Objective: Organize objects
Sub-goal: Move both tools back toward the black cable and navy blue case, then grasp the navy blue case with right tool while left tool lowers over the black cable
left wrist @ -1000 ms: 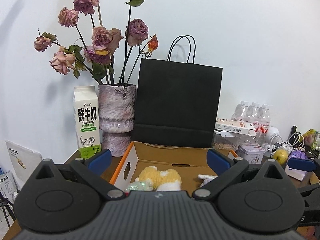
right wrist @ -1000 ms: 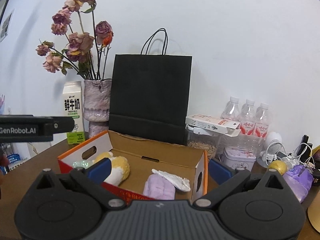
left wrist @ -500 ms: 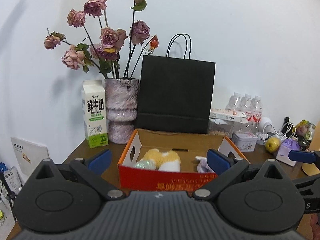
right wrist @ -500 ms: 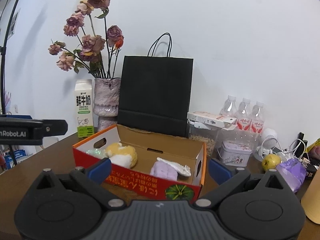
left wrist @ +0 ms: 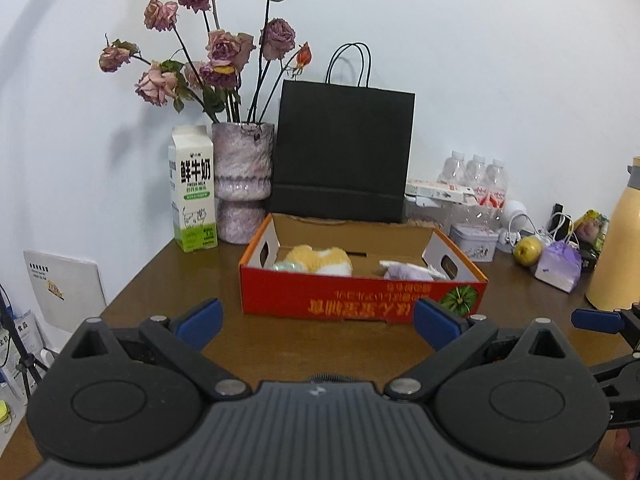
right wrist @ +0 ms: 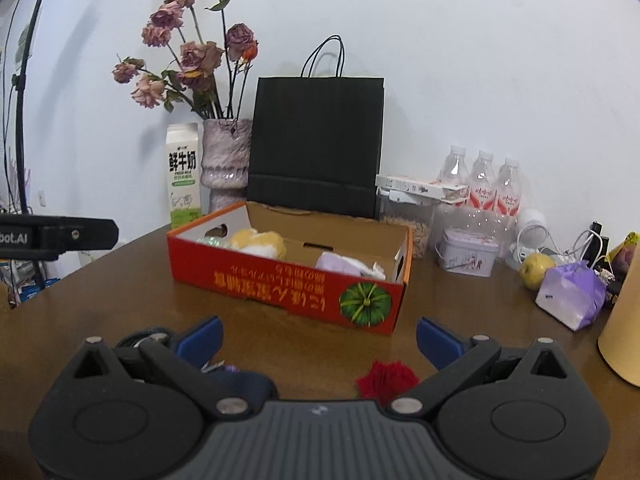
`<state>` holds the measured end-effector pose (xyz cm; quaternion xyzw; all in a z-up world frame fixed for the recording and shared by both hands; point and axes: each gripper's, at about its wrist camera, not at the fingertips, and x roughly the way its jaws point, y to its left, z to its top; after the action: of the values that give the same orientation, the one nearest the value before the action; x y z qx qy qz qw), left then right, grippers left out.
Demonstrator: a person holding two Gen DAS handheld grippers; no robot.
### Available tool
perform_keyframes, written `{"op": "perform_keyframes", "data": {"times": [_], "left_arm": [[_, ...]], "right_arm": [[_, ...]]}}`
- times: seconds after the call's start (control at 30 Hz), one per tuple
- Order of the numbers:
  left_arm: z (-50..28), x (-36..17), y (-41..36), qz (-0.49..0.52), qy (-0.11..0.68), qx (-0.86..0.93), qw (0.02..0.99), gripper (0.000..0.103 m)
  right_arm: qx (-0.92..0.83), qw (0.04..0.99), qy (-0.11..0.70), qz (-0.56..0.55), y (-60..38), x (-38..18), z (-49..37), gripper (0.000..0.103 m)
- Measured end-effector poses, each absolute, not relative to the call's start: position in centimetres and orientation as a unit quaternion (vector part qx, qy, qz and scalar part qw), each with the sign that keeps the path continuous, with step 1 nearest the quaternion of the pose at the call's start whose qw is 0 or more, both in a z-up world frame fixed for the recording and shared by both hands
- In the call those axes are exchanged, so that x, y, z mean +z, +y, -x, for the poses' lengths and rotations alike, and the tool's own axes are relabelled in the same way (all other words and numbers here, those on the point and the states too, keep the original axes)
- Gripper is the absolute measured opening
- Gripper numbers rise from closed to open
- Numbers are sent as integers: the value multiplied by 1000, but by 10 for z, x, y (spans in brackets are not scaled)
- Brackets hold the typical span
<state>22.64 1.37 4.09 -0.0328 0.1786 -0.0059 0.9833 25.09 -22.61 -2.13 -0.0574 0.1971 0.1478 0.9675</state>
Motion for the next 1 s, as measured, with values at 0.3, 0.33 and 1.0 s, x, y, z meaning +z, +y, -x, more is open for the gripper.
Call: {"op": "perform_keyframes", "data": {"times": [0.3, 0.33, 1.0], "left_arm": [[-205, 22, 20, 34, 201, -2, 979, 103], [-203, 21, 21, 34, 203, -1, 979, 103], [-176, 1, 40, 37, 228, 21, 973, 103]], "right_arm": [[156, 961, 219, 63, -221, -43, -225, 103], [155, 961, 221, 63, -221, -45, -223, 103], [168, 954, 242, 58, -219, -60, -198, 103]]}}
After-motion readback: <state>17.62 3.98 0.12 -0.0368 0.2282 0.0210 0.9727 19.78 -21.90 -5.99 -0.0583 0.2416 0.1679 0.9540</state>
